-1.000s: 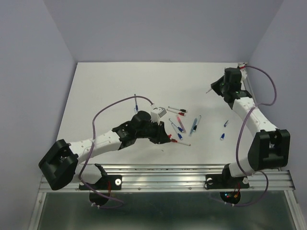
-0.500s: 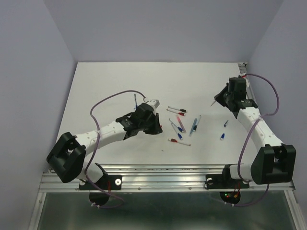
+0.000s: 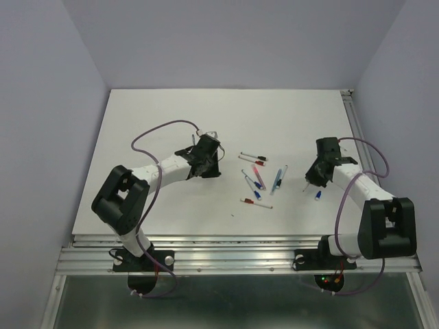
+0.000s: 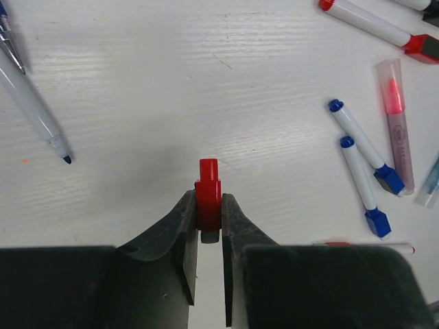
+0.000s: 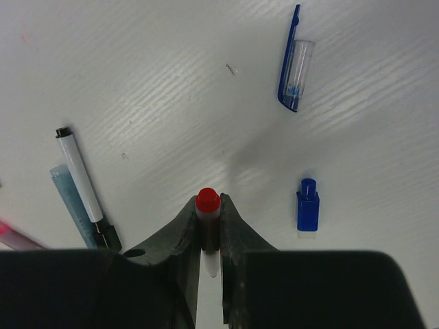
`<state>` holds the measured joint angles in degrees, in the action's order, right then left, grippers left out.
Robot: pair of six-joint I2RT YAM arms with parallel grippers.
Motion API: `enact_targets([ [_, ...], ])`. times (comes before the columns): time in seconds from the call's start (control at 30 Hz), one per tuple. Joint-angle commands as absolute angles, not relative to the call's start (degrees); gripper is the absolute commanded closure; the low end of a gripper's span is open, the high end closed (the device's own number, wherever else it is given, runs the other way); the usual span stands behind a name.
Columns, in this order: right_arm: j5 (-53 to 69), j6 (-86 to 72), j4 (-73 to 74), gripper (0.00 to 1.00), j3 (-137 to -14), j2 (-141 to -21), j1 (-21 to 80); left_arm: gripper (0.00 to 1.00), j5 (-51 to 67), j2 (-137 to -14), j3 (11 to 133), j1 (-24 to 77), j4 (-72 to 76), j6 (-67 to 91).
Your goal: Open the pen caps
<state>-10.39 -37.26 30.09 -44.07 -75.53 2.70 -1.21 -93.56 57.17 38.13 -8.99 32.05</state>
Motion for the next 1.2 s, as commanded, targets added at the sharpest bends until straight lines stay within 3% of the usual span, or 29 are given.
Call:
enact_targets([
  [0.0,-12.3,-36.5,29.5,0.95,-43.5,-77.1,2.7,0.98,-4.5,-95.4,60.6,37.5,-11.5,31.0],
  [0.27,-12.0,-34.6,29.0,0.96,-43.1,-74.8,2.6,1.0,-4.8,-96.6,60.7,37.4,-11.5,31.4],
  [0.4,4.1,-29.7,24.2,0.96,-43.1,-72.3,2.9,1.0,-3.9,-94.5,60.5,37.4,-11.7,31.3],
  [0.5,8.3,-30.8,19.5,0.96,-44.2,-71.2,8.9,1.0,-3.7,-92.1,59.8,37.4,-11.6,31.5],
  [0.53,7.3,-31.8,18.9,0.96,-45.5,-72.9,15.2,1.0,-3.4,-90.9,59.5,37.4,-11.6,31.5],
  [0.67,8.3,-34.4,14.3,0.96,-52.4,-81.8,24.3,1.0,-3.3,-86.9,57.3,37.4,-11.8,32.7],
  [1.17,13.0,-39.1,5.3,0.89,-79.9,-114.9,37.0,1.0,-4.5,-76.0,48.3,37.5,-12.1,37.4],
])
